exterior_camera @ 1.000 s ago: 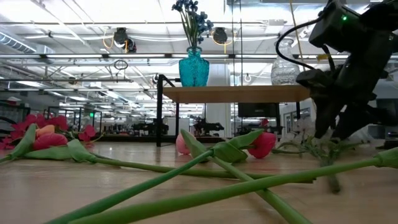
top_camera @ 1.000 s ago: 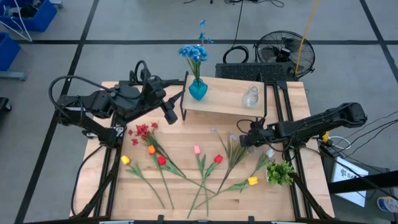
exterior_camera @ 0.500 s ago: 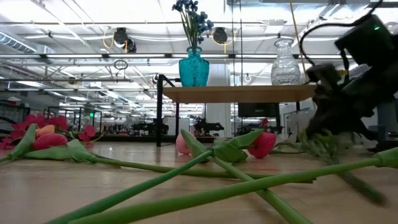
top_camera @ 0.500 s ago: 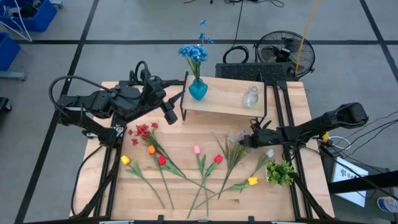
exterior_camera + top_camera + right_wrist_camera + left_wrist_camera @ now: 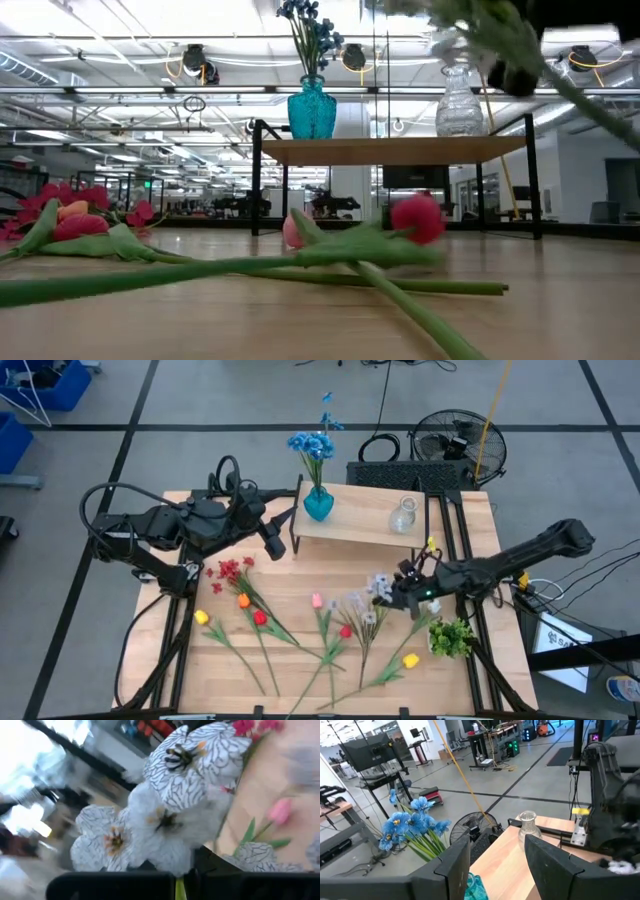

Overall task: Pick and place flowers into a vace then onto a shelf
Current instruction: Put the white flowers into the transparent vase on the shelf

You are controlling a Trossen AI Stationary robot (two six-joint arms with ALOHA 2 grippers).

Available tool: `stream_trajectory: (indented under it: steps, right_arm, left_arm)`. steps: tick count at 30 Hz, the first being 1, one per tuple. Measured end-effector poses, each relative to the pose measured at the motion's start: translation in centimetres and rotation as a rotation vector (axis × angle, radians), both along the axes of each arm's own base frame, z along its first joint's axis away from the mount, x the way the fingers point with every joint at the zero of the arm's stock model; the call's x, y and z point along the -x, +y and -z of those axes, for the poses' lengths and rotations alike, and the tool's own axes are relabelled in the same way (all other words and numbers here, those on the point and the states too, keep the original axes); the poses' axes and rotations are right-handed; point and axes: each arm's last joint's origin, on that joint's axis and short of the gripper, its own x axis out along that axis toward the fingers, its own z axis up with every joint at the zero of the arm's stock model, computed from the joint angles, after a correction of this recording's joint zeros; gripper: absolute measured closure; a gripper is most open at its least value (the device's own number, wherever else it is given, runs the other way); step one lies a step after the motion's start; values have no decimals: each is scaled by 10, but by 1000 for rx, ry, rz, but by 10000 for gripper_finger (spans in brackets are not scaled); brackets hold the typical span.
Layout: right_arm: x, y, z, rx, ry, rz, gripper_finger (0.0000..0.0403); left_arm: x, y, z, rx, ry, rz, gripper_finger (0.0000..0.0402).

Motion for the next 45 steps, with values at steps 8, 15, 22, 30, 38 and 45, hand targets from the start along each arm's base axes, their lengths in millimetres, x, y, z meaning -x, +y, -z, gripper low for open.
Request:
stream_trajectory:
  steps: [8, 15, 22, 30, 38, 45]
  right_arm:
    - [18, -17, -118, 469, 60, 229, 402]
    - [50, -37, -215, 928, -92, 664, 402]
    - [76, -50, -250, 1061, 54, 973, 403]
    - [89, -55, -262, 1062, 70, 1053, 403]
    - [93, -55, -281, 1079, -3, 1132, 403]
    - [94, -51, -282, 1059, -24, 1110, 403]
  left_arm:
    - [0, 0, -1, 9, -18, -1, 206]
    - [0, 0, -1, 9, -19, -1, 206]
    - [0, 0, -1, 21, -27, -3, 206]
    - [0, 0, -1, 20, -27, -3, 206]
    - [0, 0, -1, 2, -14, 0, 206]
    - [0, 0, -1, -2, -11, 1, 206]
